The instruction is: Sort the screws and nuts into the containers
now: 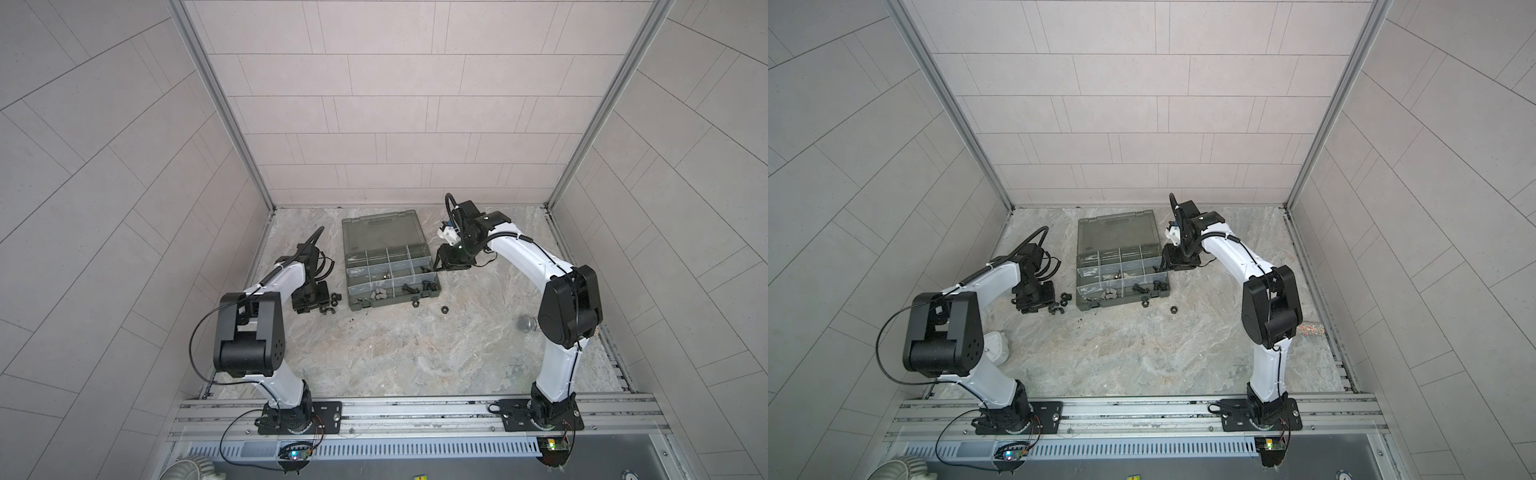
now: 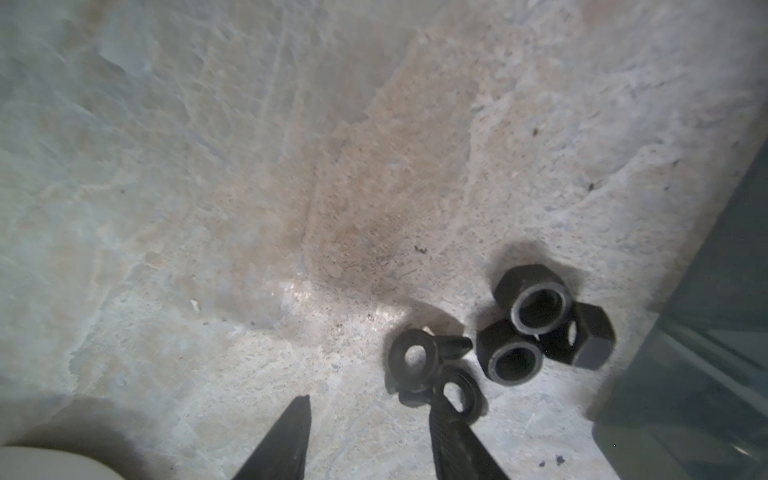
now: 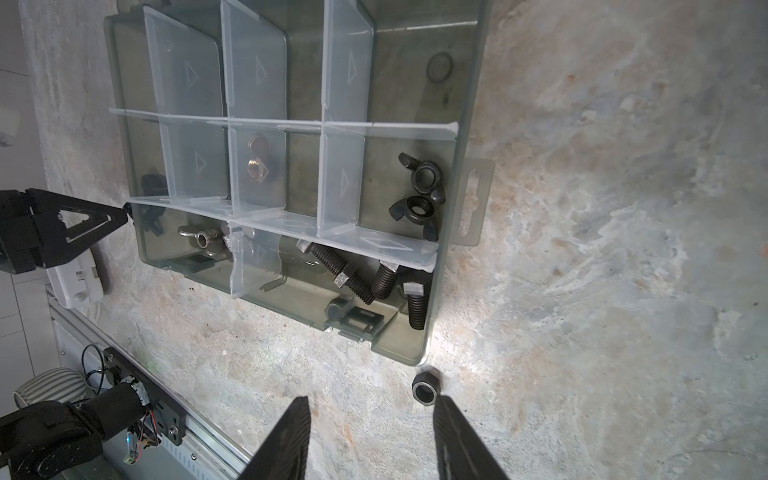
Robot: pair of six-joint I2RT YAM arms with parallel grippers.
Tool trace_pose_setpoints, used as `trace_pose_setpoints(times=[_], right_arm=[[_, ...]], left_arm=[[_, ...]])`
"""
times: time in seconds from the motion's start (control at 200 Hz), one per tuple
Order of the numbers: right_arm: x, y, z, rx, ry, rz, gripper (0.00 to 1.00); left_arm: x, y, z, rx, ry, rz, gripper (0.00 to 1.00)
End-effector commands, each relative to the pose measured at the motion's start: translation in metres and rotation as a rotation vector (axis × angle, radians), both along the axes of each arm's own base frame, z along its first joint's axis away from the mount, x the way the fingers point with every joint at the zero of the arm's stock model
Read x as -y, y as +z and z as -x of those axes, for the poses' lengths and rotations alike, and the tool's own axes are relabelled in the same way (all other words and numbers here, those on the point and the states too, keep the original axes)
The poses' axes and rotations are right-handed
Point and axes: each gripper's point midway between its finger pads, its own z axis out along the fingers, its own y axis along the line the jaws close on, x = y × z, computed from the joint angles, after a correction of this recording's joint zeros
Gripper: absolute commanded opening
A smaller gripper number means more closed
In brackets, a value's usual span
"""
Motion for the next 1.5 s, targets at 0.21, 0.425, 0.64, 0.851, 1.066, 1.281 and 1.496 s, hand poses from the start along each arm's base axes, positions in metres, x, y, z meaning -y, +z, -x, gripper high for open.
trace_pose_setpoints(times=[0.21,0.425,0.64,0.851,1.066,1.281,1.496], right_arm=[[0.008,0.01,0.001,0.013,-0.009,-0.01,0.49],[0.01,0.009,0.0,0.0,-0.017,-0.025,0.49],[0.012,0.01,0.0,-0.002,-0.019,-0.028,0.49],[0.014,0.009,0.001,-0.007,-0.018,-0.027,0.49],[0.015,0.008,0.002,-0.011,-0.019,-0.025,0.49],[0.016,0.007,0.005,-0.014,-0.018,-0.02,0.49],[0.018,0.007,0.007,-0.012,-0.021,-0.022,0.49]], left_arm=[[0.005,-0.008,-0.004,-0.014,-0.018,0.037,0.48],[0.005,-0.012,-0.005,-0.028,-0.031,0.039,0.48],[0.005,-0.014,-0.01,-0.03,-0.042,0.034,0.46],[0.005,-0.015,-0.011,-0.034,-0.042,0.034,0.46],[0.005,-0.014,-0.012,-0.031,-0.045,0.037,0.39],[0.007,-0.015,-0.014,-0.031,-0.047,0.044,0.34],[0.007,-0.013,-0.015,-0.03,-0.052,0.045,0.26]])
